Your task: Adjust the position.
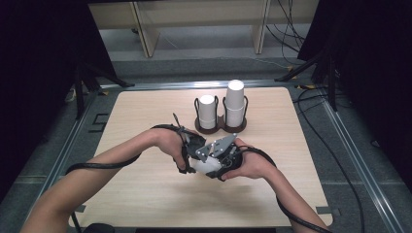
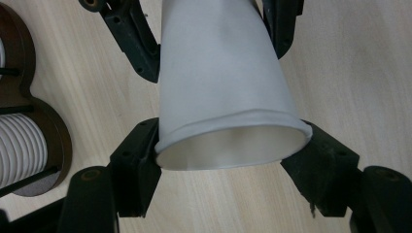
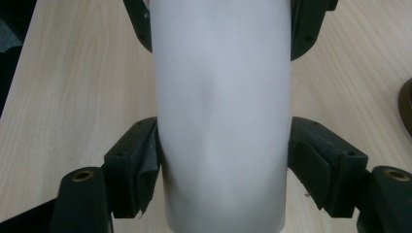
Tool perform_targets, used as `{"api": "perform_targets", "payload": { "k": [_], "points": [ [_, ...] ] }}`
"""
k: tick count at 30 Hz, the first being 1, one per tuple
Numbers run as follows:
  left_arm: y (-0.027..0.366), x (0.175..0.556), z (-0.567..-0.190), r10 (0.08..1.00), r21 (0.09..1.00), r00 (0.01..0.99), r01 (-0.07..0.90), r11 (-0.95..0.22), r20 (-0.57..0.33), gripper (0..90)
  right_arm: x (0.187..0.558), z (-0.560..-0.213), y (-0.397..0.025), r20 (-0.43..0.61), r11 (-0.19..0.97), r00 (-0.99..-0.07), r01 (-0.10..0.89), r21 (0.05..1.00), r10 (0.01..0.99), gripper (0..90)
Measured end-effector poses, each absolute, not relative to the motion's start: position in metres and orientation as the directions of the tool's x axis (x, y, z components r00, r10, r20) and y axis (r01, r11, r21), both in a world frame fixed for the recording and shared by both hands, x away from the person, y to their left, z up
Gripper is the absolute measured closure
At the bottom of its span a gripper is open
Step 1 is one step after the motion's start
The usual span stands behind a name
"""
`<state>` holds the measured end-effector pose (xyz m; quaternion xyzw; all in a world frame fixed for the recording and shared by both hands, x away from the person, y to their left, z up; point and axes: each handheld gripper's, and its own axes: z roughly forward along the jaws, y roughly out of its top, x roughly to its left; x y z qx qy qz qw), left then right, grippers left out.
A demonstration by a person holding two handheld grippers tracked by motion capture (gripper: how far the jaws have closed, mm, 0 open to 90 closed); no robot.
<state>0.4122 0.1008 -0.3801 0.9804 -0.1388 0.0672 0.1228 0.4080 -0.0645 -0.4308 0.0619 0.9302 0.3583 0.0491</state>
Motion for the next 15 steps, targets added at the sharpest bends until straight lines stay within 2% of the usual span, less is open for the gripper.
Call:
{"api": "perform_targets", "payload": {
  "k": [3,4,5,9,10,14,15],
  "points": [
    [0.1007,0.4123,-0.3799,-0.257,0.22,0.952,-0.289,-0.931,0.166,31.8,0.4083,-0.4314,-0.0635,-0.051,0.738,-0.988,0.074,0.671,0.145,29.2],
    [0.0998,0.4154,-0.3766,-0.305,0.173,0.934,-0.336,-0.926,0.184,31.9,0.4083,-0.4318,-0.0632,-0.049,0.737,-0.988,0.075,0.672,0.144,29.3],
    [0.1006,0.4129,-0.3795,-0.259,0.223,0.95,-0.294,-0.929,0.174,31.8,0.4081,-0.4325,-0.0627,-0.035,0.737,-0.989,0.083,0.671,0.143,29.4],
    [0.1004,0.4138,-0.3787,-0.276,0.211,0.944,-0.312,-0.926,0.181,31.9,0.4078,-0.4335,-0.0627,-0.044,0.739,-0.989,0.078,0.669,0.144,30.2],
    [0.1005,0.4137,-0.3788,-0.275,0.212,0.945,-0.31,-0.927,0.18,31.9,0.4046,-0.4337,-0.063,-0.008,0.74,-0.984,0.127,0.66,0.176,30.4],
    [0.1004,0.4133,-0.3791,-0.272,0.219,0.946,-0.308,-0.926,0.177,31.9,0.4072,-0.4357,-0.0629,-0.03,0.737,-0.988,0.093,0.669,0.152,31.5],
    [0.1,0.4144,-0.3776,-0.294,0.197,0.938,-0.328,-0.924,0.184,31.9,0.4073,-0.4359,-0.0626,-0.032,0.738,-0.989,0.088,0.67,0.147,31.8]
  ]
}}
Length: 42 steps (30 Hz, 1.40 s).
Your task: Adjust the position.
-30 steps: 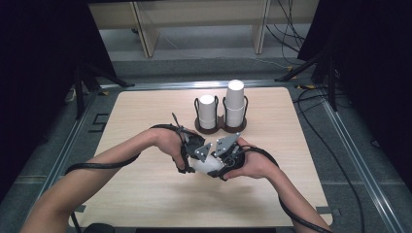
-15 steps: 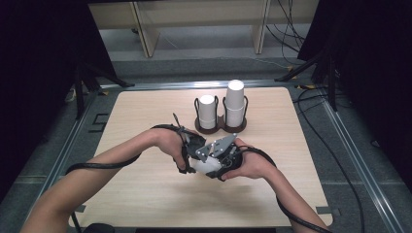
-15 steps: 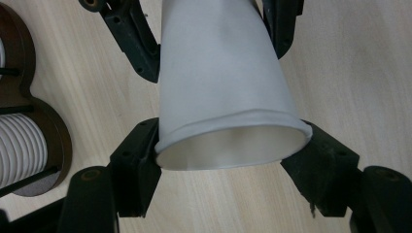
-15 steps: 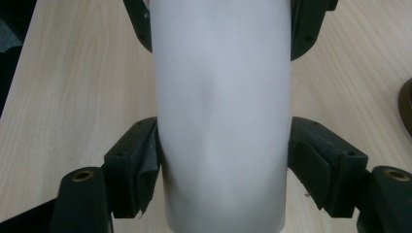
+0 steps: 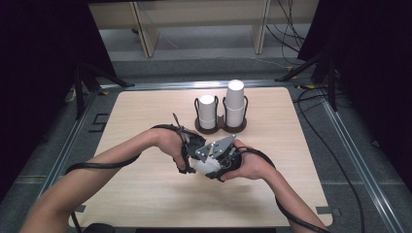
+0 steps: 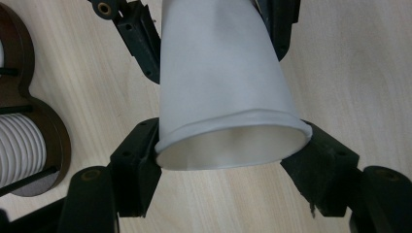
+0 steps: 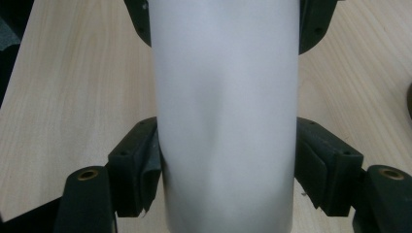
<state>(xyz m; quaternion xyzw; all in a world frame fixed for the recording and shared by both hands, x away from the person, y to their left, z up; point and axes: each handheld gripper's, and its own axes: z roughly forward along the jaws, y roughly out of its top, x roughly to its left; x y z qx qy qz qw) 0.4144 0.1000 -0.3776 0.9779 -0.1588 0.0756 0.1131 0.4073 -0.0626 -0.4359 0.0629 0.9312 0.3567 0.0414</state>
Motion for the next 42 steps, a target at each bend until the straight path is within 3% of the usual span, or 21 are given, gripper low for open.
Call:
{"api": "perform_targets", "payload": {
  "k": [9,16,17,18,20,22,23,25,31,35,42],
  "points": [
    [0.1,0.412,-0.378,-0.254,0.233,0.952,-0.29,-0.928,0.173,32.5,0.405,-0.435,-0.064,-0.028,0.736,-0.985,0.108,0.668,0.169,34.4],
    [0.1,0.413,-0.377,-0.26,0.227,0.949,-0.297,-0.928,0.179,32.4,0.405,-0.435,-0.064,-0.036,0.74,-0.985,0.102,0.665,0.168,35.5],
    [0.1,0.415,-0.374,-0.292,0.189,0.939,-0.325,-0.927,0.183,31.9,0.405,-0.435,-0.064,-0.039,0.739,-0.985,0.099,0.667,0.167,35.5],
    [0.101,0.413,-0.376,-0.255,0.239,0.951,-0.292,-0.926,0.174,30.9,0.408,-0.435,-0.064,-0.068,0.737,-0.989,0.051,0.674,0.131,35.5],
    [0.102,0.415,-0.373,-0.286,0.234,0.939,-0.326,-0.916,0.19,27.2,0.404,-0.434,-0.065,-0.056,0.74,-0.985,0.084,0.667,0.162,35.2],
    [0.105,0.417,-0.374,-0.275,0.296,0.933,-0.337,-0.894,0.233,21.5,0.405,-0.433,-0.067,-0.094,0.729,-0.986,0.038,0.683,0.14,35.2],
    [0.108,0.416,-0.375,-0.246,0.321,0.943,-0.31,-0.895,0.224,18.2,0.401,-0.434,-0.07,-0.074,0.726,-0.981,0.08,0.683,0.177,35.2],
    [0.115,0.418,-0.377,-0.208,0.382,0.95,-0.285,-0.879,0.232,14.9,0.401,-0.435,-0.073,-0.108,0.711,-0.98,0.045,0.702,0.168,35.3],
    [0.141,0.421,-0.379,-0.101,0.527,0.958,-0.233,-0.817,0.268,14.3,0.396,-0.443,-0.091,-0.132,0.621,-0.957,0.06,0.782,0.258,35.3],
    [0.161,0.419,-0.385,0.028,0.625,0.951,-0.18,-0.759,0.308,13.6,0.392,-0.449,-0.103,-0.123,0.53,-0.929,0.087,0.844,0.35,35.2],
    [0.191,0.402,-0.414,0.308,0.811,0.919,-0.021,-0.585,0.246,13.7,0.383,-0.463,-0.12,-0.055,0.327,-0.862,0.132,0.936,0.504,35.1]
  ]
}}
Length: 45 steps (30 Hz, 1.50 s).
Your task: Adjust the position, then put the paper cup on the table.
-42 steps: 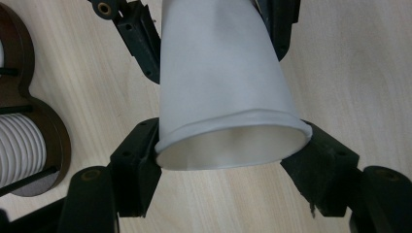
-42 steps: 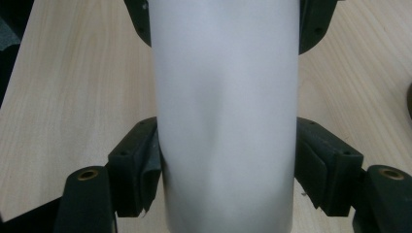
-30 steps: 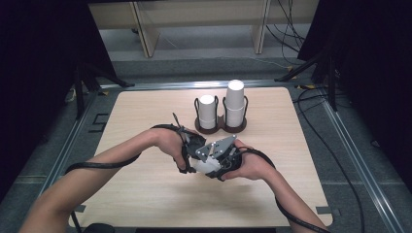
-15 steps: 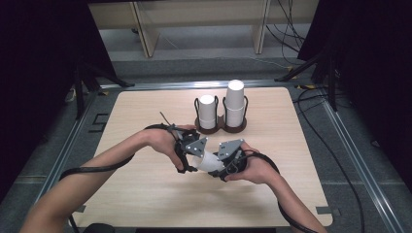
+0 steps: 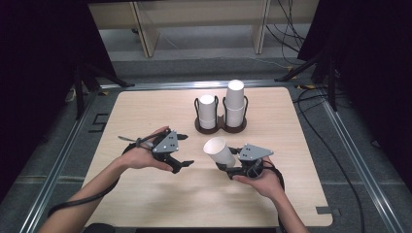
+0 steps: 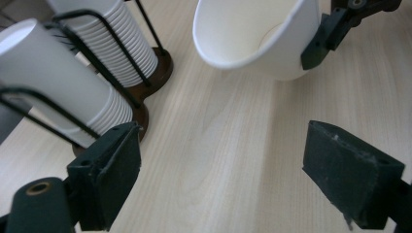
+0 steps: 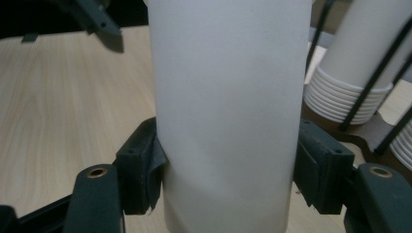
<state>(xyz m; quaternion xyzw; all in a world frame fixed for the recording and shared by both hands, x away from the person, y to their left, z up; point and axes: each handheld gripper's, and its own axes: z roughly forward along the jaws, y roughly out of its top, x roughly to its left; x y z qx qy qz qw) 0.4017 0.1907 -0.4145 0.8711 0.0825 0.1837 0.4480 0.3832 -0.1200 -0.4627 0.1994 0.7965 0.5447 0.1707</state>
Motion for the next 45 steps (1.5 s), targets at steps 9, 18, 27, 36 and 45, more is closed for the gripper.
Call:
{"api": "perform_targets", "payload": {
  "k": [9,18,27,36,45],
  "points": [
    [0.217,0.379,-0.457,0.589,0.947,0.802,0.112,-0.302,0.093,14.3,0.381,-0.47,-0.137,0.052,0.168,-0.783,0.197,0.966,0.62,35.0],
    [0.244,0.366,-0.483,0.744,0.986,0.668,0.108,-0.127,0.023,14.4,0.381,-0.472,-0.138,0.124,0.08,-0.75,0.23,0.97,0.65,35.0],
    [0.257,0.358,-0.483,0.825,0.992,0.559,0.127,0.015,-0.084,14.2,0.378,-0.472,-0.134,0.114,0.047,-0.735,0.195,0.98,0.668,34.9],
    [0.253,0.351,-0.491,0.821,0.989,0.561,0.147,0.031,-0.109,14.2,0.38,-0.473,-0.126,0.125,0.033,-0.744,0.195,0.98,0.657,34.9],
    [0.251,0.346,-0.493,0.815,0.983,0.567,0.184,0.014,-0.118,14.2,0.384,-0.476,-0.115,0.096,0.075,-0.757,0.189,0.979,0.647,34.6]
  ]
}}
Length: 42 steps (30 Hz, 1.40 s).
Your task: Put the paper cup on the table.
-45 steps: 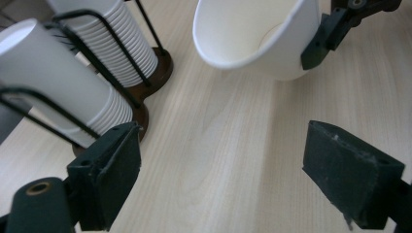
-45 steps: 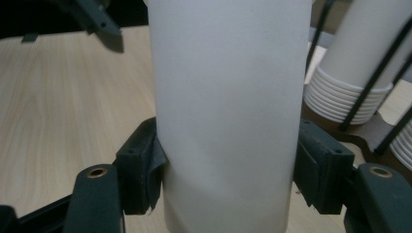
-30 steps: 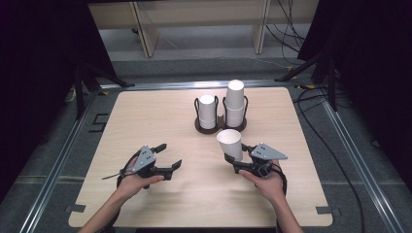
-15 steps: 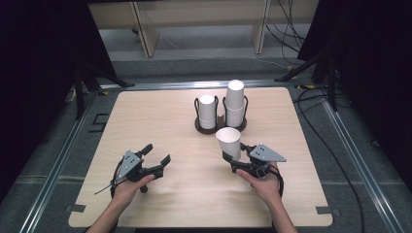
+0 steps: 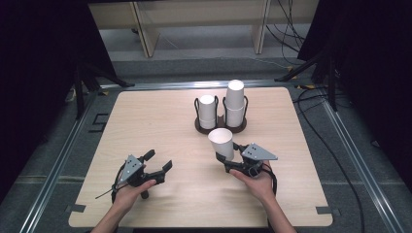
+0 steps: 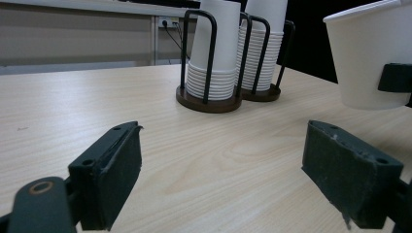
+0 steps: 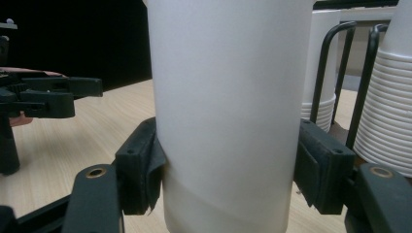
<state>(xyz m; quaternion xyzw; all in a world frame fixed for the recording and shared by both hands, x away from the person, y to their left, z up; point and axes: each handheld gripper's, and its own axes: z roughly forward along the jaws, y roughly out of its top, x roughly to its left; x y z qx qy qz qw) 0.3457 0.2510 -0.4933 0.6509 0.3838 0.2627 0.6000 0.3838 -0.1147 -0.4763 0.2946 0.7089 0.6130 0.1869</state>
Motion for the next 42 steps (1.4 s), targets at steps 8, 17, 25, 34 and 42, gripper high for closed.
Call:
{"api": "perform_targets", "payload": {
  "k": [8,17,25,34,42],
  "points": [
    [0.225,0.352,-0.479,0.767,0.986,0.633,0.167,0.0,-0.108,13.1,0.377,-0.478,-0.111,0.11,0.056,-0.755,0.191,0.98,0.647,34.5],
    [0.2,0.378,-0.455,0.697,0.978,0.702,0.003,-0.209,0.147,11.8,0.37,-0.475,-0.105,0.106,0.05,-0.743,0.185,0.982,0.661,34.5],
    [0.157,0.372,-0.444,0.622,0.963,0.751,0.267,0.02,-0.221,12.0,0.373,-0.483,-0.1,0.081,0.08,-0.754,0.175,0.981,0.652,34.4],
    [0.144,0.383,-0.44,0.595,0.949,0.761,0.315,0.009,-0.258,12.5,0.372,-0.481,-0.097,0.06,0.093,-0.757,0.158,0.983,0.651,34.4],
    [0.133,0.387,-0.442,0.582,0.942,0.765,0.335,0.005,-0.275,13.1,0.372,-0.482,-0.096,0.07,0.092,-0.752,0.172,0.981,0.655,34.4]
  ]
}}
